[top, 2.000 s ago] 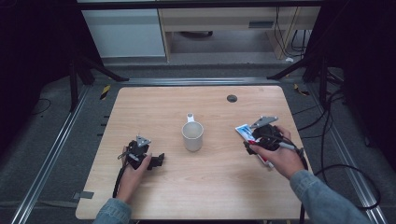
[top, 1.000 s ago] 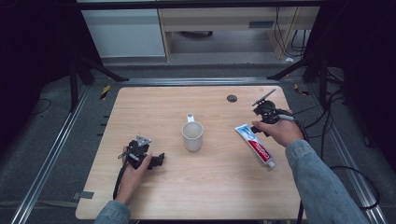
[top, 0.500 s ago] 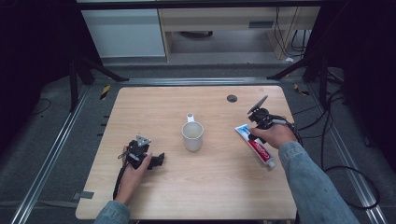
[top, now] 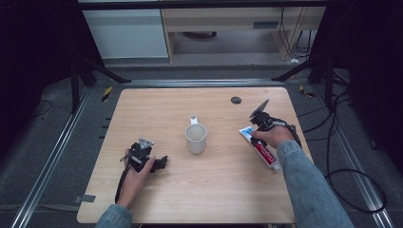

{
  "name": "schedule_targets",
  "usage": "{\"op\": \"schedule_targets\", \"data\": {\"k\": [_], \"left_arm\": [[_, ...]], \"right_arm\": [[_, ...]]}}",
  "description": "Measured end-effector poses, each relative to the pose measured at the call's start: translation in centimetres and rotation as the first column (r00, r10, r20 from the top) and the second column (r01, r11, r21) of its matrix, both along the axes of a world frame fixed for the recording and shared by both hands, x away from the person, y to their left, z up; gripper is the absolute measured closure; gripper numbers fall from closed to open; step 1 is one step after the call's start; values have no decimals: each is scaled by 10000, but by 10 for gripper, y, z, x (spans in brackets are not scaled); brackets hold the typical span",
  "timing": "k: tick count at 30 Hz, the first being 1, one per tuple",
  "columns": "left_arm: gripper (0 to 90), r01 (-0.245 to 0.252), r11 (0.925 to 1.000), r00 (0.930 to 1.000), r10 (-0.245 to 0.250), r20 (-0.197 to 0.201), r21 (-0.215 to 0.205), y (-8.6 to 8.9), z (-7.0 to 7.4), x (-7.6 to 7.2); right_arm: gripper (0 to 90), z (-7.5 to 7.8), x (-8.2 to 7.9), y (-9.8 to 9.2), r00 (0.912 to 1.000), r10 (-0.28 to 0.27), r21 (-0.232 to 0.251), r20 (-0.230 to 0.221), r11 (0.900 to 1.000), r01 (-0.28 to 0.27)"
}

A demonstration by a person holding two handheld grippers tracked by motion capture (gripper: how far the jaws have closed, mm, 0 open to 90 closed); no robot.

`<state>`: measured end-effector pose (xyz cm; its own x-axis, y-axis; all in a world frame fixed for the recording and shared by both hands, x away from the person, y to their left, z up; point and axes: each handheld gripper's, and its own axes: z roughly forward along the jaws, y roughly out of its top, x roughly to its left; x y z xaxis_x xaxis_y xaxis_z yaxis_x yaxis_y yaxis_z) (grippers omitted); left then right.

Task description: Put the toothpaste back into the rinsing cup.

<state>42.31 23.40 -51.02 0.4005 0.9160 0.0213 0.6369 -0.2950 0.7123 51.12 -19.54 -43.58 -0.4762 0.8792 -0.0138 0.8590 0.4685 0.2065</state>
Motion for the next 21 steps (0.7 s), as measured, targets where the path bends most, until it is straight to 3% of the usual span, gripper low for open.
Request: {"op": "schedule_targets", "data": {"k": [7, 21], "left_arm": [[0, -9, 10000, 10000, 9, -10, -9, 0, 0, 0], [0, 7, 10000, 10000, -7, -4, -12, 0, 0, 0]], "right_arm": [[456, -12, 11, 0, 9994, -202, -273, -268, 9994, 195], [465, -22, 20, 3, 9980, -328, -226, -538, 9992, 316]]}}
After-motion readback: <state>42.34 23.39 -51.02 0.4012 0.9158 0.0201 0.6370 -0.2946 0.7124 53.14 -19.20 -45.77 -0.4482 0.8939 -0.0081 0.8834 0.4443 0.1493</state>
